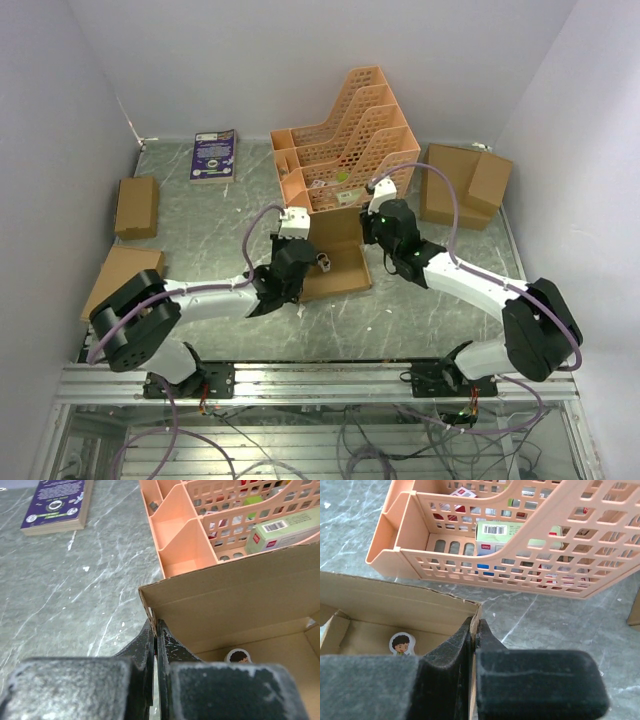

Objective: Fold the paper box

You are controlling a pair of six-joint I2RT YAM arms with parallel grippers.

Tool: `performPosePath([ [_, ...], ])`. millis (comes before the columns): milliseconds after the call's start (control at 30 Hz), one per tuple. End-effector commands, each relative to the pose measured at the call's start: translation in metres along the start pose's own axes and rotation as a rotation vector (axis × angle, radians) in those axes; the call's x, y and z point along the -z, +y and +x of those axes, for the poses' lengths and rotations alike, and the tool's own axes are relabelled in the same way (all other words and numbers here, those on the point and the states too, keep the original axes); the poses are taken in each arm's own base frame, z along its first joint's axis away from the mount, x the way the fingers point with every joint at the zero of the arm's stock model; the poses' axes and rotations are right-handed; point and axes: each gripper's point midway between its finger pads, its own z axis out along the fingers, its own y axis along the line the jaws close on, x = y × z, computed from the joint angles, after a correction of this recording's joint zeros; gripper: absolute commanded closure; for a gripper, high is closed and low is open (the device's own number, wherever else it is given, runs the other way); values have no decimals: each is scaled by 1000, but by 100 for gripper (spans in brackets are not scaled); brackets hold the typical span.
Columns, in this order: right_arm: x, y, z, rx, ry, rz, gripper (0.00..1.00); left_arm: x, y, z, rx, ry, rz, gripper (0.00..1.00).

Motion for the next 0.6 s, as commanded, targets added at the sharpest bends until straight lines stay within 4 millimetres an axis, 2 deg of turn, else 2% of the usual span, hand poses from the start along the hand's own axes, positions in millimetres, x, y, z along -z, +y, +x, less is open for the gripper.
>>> performPosePath([
  [0,8,43,-15,-84,-83,-129,100,10,-45,-35,191,-96,63,93],
  [167,15,40,-22,-119,-128,-102,100,13,-50,-26,205,-89,23,93],
  [267,17,44,-15,-126,-116,-113,100,16,-58,-23,212,-77,33,93],
  [433,22,48,-1,-114,-95,-132,100,17,-55,-19,247,-66,-41,93],
  [567,29,47,2,-101,-92,-134,100,21,-53,-11,264,-44,-95,93],
])
